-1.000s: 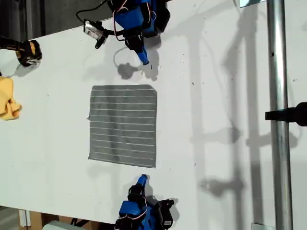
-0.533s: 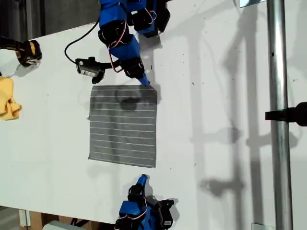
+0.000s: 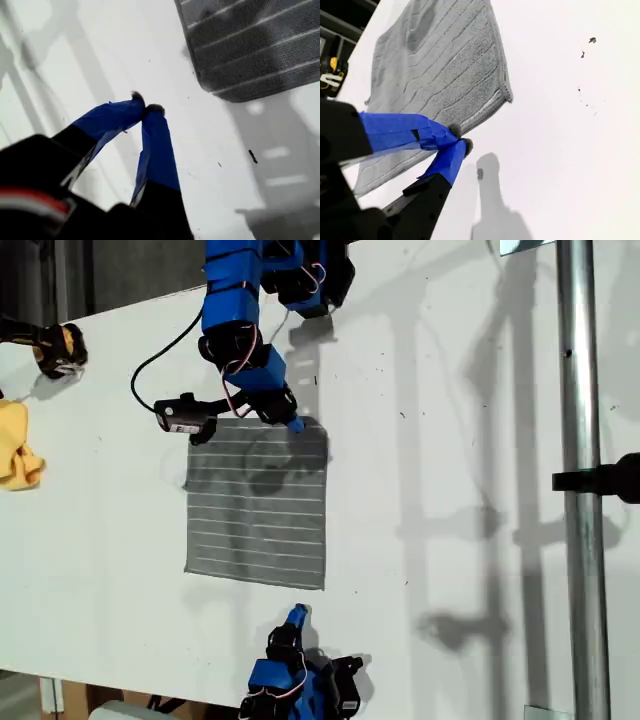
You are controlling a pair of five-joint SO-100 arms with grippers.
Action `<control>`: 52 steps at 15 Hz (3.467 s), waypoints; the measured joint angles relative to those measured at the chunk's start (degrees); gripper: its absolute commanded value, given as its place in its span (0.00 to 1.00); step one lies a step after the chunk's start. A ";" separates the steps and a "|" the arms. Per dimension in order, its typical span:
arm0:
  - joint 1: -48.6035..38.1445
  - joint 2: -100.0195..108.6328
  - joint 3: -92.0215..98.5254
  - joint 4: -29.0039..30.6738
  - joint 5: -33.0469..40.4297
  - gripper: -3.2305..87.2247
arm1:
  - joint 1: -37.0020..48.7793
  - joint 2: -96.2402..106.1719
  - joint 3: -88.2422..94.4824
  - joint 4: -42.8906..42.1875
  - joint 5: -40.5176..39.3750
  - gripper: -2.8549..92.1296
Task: Grasp corners of a towel and fold twice.
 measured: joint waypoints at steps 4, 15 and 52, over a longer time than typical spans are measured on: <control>0.00 0.00 0.00 0.00 0.00 0.02 | 2.46 0.00 -1.76 4.31 -2.72 0.49; 0.09 0.00 0.00 0.00 0.00 0.02 | 4.22 -10.90 6.42 -3.87 -6.68 0.46; 0.26 0.00 0.00 0.00 -0.35 0.02 | 10.72 -29.18 1.93 -6.50 -13.01 0.38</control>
